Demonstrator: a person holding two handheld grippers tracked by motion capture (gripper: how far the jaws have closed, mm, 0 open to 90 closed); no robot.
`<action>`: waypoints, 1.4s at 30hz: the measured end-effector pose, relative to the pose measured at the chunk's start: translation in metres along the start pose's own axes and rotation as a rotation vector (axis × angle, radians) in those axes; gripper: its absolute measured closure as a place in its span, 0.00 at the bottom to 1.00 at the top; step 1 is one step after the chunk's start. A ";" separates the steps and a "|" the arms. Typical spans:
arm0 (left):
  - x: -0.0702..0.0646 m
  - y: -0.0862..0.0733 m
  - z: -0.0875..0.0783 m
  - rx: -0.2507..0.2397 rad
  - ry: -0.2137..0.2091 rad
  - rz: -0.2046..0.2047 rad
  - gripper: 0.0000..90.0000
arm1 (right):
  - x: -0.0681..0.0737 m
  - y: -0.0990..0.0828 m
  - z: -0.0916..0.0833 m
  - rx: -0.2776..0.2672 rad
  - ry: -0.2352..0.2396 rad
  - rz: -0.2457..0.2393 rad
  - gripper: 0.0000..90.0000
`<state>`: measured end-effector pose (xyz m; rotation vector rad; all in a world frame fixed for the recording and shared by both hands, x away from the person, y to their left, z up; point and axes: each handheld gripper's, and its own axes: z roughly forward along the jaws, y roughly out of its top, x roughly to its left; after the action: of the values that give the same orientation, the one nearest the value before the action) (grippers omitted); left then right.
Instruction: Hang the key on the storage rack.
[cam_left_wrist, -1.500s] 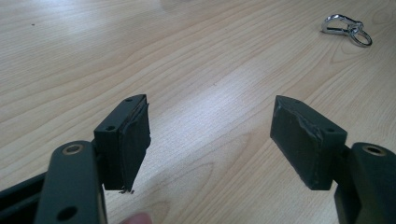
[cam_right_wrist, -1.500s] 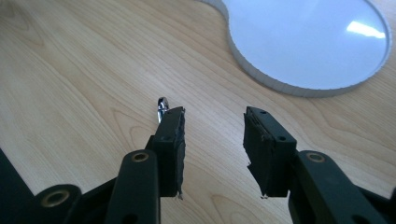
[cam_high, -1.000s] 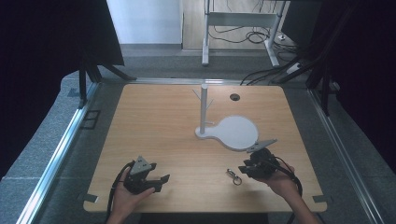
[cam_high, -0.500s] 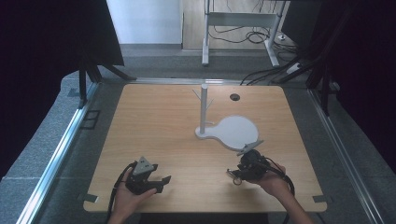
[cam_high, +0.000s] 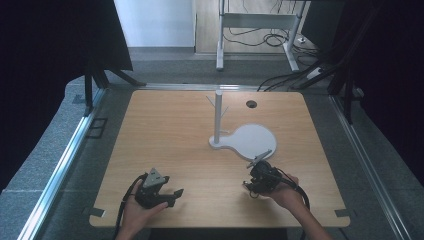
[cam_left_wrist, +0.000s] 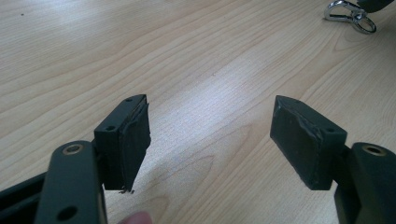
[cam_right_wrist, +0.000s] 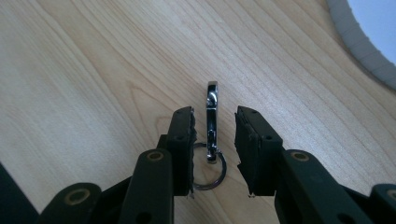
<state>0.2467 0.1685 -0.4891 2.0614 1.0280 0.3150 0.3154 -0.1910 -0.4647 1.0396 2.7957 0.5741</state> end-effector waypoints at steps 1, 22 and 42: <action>0.000 0.000 0.000 0.001 0.000 0.000 0.32 | 0.000 0.000 0.001 0.004 -0.003 0.000 0.75; -0.001 0.000 0.001 0.003 -0.002 0.004 0.32 | -0.001 0.008 0.018 0.096 -0.014 -0.011 0.79; -0.003 0.000 0.005 0.015 -0.003 0.011 0.32 | -0.003 0.006 0.018 0.102 -0.009 -0.005 0.93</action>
<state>0.2470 0.1638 -0.4920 2.0809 1.0208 0.3104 0.3247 -0.1833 -0.4791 1.0495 2.8455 0.4290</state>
